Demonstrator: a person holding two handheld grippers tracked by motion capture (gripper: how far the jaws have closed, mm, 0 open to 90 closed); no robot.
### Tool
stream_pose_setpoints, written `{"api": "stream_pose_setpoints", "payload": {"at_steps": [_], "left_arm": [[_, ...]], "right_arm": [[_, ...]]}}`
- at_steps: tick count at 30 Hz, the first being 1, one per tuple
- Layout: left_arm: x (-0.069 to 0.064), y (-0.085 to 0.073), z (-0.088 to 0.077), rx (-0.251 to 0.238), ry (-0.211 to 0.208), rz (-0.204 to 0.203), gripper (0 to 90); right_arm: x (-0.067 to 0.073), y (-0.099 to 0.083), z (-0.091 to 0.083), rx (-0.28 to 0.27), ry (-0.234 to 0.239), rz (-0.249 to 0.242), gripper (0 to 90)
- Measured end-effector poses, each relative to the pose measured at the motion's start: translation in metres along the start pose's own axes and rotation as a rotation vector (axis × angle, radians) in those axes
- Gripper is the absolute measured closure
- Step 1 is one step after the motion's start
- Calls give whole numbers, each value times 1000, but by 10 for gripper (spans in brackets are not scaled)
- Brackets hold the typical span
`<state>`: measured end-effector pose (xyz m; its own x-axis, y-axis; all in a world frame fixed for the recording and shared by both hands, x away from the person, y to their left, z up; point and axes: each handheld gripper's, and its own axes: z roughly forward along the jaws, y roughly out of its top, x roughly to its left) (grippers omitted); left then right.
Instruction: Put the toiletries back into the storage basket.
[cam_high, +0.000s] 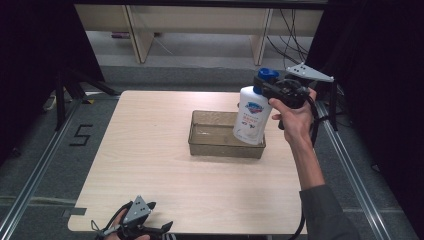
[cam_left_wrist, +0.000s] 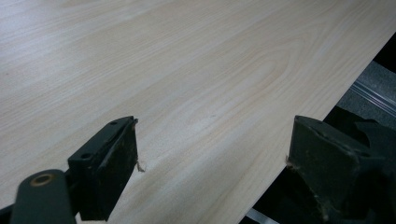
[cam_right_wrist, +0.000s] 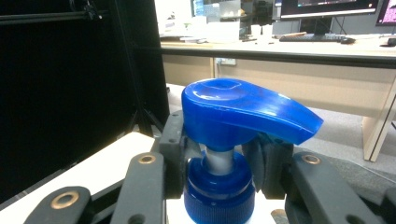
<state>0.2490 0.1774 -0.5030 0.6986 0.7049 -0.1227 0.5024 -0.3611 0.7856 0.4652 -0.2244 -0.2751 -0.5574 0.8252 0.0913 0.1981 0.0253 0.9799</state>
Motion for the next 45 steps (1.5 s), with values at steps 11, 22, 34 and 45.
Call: {"api": "stream_pose_setpoints", "payload": {"at_steps": [11,22,34,45], "left_arm": [[3,1,1,-14,23,43,150],[0,-1,1,-3,1,-5,150],[0,-1,1,-6,2,-5,150],[1,-1,1,1,6,1,150]], "right_arm": [[-6,-11,4,15,-14,6,620],[-9,-23,5,39,-12,3,620],[-11,-31,7,59,-17,-8,620],[-14,-47,6,91,-21,4,620]]}}
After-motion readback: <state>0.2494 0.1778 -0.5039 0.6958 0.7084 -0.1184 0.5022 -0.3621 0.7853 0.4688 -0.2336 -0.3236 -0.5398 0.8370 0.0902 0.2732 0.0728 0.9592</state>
